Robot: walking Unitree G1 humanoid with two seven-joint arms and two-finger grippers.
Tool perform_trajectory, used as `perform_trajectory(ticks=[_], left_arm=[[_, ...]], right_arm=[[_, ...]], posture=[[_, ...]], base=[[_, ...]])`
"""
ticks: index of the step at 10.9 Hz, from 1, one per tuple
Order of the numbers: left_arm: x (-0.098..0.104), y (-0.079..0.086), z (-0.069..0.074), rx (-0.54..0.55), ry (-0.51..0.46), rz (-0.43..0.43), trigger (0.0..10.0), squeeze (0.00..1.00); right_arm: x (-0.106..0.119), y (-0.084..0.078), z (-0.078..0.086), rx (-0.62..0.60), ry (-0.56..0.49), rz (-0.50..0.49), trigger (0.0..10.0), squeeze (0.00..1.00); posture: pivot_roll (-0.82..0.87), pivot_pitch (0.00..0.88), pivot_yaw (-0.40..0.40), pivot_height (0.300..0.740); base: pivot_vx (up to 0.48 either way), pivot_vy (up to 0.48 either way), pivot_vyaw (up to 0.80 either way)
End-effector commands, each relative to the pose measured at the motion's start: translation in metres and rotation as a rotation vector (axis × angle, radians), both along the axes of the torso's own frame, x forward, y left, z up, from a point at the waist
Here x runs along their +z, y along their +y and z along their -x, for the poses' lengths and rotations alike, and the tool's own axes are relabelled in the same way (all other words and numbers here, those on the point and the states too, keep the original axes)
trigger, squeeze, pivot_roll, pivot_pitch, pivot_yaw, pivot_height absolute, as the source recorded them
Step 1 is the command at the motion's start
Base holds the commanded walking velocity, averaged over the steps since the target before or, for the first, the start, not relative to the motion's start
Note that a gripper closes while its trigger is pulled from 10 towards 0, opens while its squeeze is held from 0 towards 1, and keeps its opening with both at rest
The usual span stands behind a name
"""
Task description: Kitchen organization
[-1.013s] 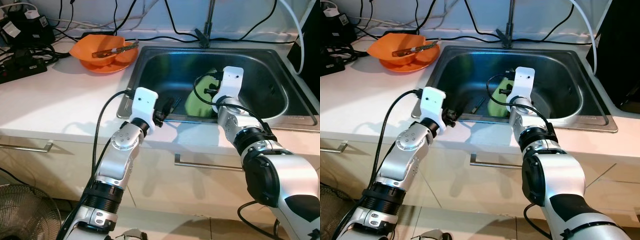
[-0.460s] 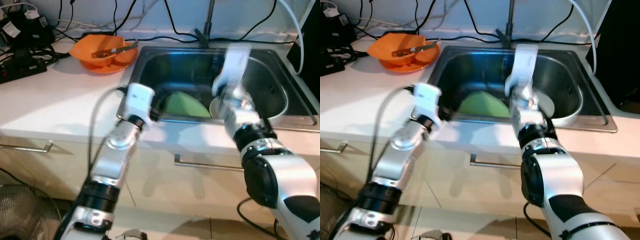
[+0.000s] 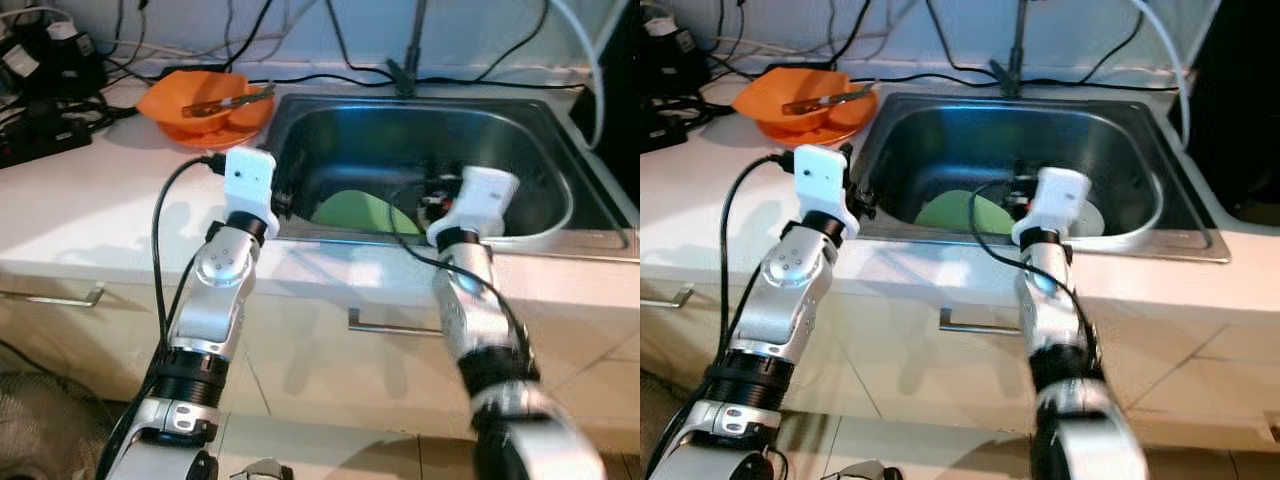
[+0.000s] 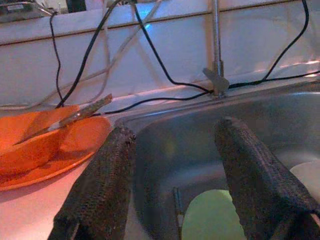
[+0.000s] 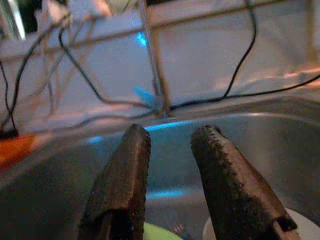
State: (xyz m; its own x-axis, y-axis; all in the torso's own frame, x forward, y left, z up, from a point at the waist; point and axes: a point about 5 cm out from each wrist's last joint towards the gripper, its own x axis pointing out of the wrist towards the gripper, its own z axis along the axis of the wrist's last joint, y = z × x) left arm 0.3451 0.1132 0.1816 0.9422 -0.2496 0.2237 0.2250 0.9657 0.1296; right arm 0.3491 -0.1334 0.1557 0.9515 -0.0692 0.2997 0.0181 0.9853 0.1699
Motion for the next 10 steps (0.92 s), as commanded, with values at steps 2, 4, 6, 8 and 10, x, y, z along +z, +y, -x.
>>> perform_trajectory(ticks=[2,4,6,8,10], left_arm=[[0.005,0.0,-0.004,0.015,-0.021,0.005,10.0,0.0],[0.005,0.0,-0.005,0.021,-0.021,0.011,10.0,0.0],[0.004,0.0,-0.005,0.025,-0.023,0.011,10.0,0.0],[0.004,0.0,-0.006,0.026,-0.024,0.012,10.0,0.0],[0.004,-0.001,-0.005,0.02,-0.021,0.011,10.0,0.0]], right_arm=[[0.004,0.014,0.003,0.049,0.001,-0.025,10.0,0.0],[0.009,0.015,0.003,0.057,-0.005,-0.015,10.0,0.0],[0.01,0.02,0.004,0.076,0.004,-0.012,10.0,0.0],[0.01,0.02,0.004,0.081,0.012,-0.017,10.0,0.0],[0.009,0.021,0.004,0.085,0.022,-0.027,10.0,0.0]], posture=[[0.03,0.051,0.059,0.74],[0.04,0.052,0.053,0.74],[0.04,0.055,0.054,0.74],[0.04,0.06,0.054,0.74],[0.04,0.054,0.061,0.74]], base=[[0.0,0.379,-0.63],[0.0,0.375,0.0],[0.0,0.375,0.0],[0.0,0.375,0.0],[0.0,0.375,0.0]])
